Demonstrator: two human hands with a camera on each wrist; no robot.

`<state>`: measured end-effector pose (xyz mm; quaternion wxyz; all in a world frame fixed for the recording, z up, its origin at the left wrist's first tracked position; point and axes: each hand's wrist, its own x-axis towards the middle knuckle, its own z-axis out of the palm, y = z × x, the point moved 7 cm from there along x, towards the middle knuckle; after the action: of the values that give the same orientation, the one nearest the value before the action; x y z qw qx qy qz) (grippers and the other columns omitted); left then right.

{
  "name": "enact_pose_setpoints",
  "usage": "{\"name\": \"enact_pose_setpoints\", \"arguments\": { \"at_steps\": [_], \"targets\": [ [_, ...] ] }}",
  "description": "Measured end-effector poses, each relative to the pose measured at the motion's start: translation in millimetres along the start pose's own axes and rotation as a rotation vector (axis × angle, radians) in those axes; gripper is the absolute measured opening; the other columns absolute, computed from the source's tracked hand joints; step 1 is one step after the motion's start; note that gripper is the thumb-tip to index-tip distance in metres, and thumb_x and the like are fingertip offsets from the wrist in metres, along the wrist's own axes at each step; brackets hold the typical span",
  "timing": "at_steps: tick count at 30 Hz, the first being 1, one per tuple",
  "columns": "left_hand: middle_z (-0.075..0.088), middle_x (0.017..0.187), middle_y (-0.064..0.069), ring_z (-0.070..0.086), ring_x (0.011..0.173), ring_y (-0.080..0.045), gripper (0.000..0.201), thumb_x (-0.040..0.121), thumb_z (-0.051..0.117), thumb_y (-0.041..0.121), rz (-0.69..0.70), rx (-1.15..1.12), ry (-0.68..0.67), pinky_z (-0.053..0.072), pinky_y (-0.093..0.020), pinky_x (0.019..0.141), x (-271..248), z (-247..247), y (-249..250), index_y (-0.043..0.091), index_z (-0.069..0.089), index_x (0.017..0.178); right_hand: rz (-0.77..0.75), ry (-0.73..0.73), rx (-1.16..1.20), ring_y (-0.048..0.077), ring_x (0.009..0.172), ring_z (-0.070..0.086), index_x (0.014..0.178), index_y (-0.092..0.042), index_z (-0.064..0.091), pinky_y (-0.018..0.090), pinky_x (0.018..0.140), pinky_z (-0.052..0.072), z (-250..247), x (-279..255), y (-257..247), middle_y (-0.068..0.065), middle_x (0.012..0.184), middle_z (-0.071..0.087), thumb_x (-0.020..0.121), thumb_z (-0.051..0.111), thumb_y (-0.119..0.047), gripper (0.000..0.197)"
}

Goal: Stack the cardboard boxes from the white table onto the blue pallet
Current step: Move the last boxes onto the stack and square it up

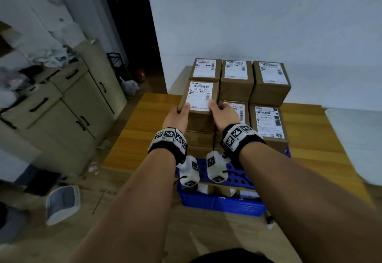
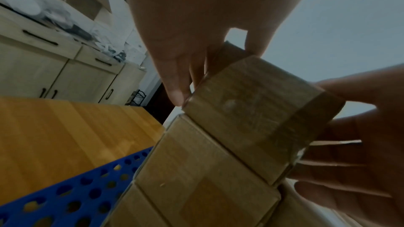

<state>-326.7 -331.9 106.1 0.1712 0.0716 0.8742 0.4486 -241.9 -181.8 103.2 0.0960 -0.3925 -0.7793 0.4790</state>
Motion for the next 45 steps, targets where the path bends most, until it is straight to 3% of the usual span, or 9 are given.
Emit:
{"name": "enact_pose_setpoints", "arguments": {
  "at_steps": [5,10,16,23,26,29,33,37,45],
  "targets": [
    [0.056,0.133,-0.009,0.053,0.118,-0.031,0.071,0.088,0.038,0.069,-0.074,-0.106,-0.061,0.039,-0.04,0.1,1,7,-13,0.017,0.051,0.134,0.029,0.014,-0.008,0.03,0.116,0.057,0.135,-0.01,0.052,0.032,0.09,0.042,-1,-1,7,0.012,0.131,0.059,0.091,0.037,-0.068,0.074],
    [0.054,0.136,-0.01,0.052,0.121,-0.03,0.071,0.089,0.038,0.068,-0.053,-0.094,-0.076,0.039,-0.036,0.095,-2,11,-11,0.015,0.049,0.136,0.029,0.041,-0.033,0.029,0.119,0.054,0.136,-0.011,0.05,0.029,0.084,0.036,-4,-2,5,0.011,0.134,0.057,0.096,0.037,-0.056,0.062],
    [0.049,0.142,-0.01,0.049,0.127,-0.031,0.083,0.084,0.04,0.074,-0.067,-0.071,-0.092,0.039,-0.042,0.104,1,14,-13,0.015,0.043,0.142,0.031,0.05,-0.062,0.029,0.111,0.057,0.13,-0.011,0.054,0.029,0.079,0.037,-3,0,5,0.011,0.127,0.06,0.097,0.037,-0.053,0.056],
    [0.053,0.137,-0.008,0.052,0.122,-0.031,0.072,0.088,0.046,0.065,-0.06,-0.044,-0.071,0.041,-0.039,0.097,10,11,-11,0.016,0.043,0.14,0.052,-0.009,-0.089,0.03,0.12,0.054,0.137,-0.01,0.05,0.035,0.096,0.041,-1,4,2,0.012,0.132,0.058,0.095,0.036,-0.059,0.066],
    [0.054,0.135,-0.006,0.054,0.119,-0.03,0.07,0.087,0.05,0.062,-0.055,-0.041,-0.047,0.043,-0.039,0.094,11,9,-10,0.018,0.04,0.14,0.046,-0.011,-0.081,0.031,0.113,0.059,0.13,-0.008,0.055,0.037,0.094,0.045,-1,7,4,0.013,0.124,0.063,0.093,0.036,-0.061,0.067],
    [0.051,0.139,-0.005,0.053,0.121,-0.029,0.07,0.087,0.053,0.058,-0.019,-0.039,-0.037,0.045,-0.042,0.096,12,7,-2,0.02,0.034,0.143,0.045,0.015,-0.039,0.028,0.094,0.063,0.108,-0.014,0.061,0.039,0.087,0.052,-10,11,4,0.009,0.101,0.066,0.094,0.038,-0.058,0.052],
    [0.041,0.147,-0.007,0.043,0.132,-0.029,0.071,0.09,0.052,0.052,0.171,0.186,0.03,0.04,-0.044,0.104,13,2,30,0.018,0.029,0.147,0.051,0.095,-0.071,0.024,0.085,0.057,0.108,-0.015,0.056,0.033,0.074,0.046,-36,13,7,0.006,0.094,0.06,0.095,0.042,-0.054,0.044],
    [0.044,0.143,-0.01,0.039,0.133,-0.029,0.064,0.09,0.047,0.052,0.461,0.473,0.072,0.034,-0.044,0.111,7,18,79,0.015,0.038,0.142,0.025,0.205,-0.131,0.029,0.11,0.059,0.13,-0.007,0.054,0.03,0.08,0.043,-78,8,16,0.011,0.123,0.062,0.095,0.052,-0.036,0.045],
    [0.017,0.159,-0.006,0.01,0.147,-0.026,0.069,0.093,0.043,0.05,0.71,0.767,-0.075,0.009,-0.045,0.12,-47,124,143,0.018,0.022,0.151,0.079,0.387,-0.278,0.032,0.12,0.048,0.137,-0.012,0.044,0.04,0.096,0.046,-184,-10,71,0.013,0.135,0.044,0.087,0.057,-0.026,0.053]
  ]
}}
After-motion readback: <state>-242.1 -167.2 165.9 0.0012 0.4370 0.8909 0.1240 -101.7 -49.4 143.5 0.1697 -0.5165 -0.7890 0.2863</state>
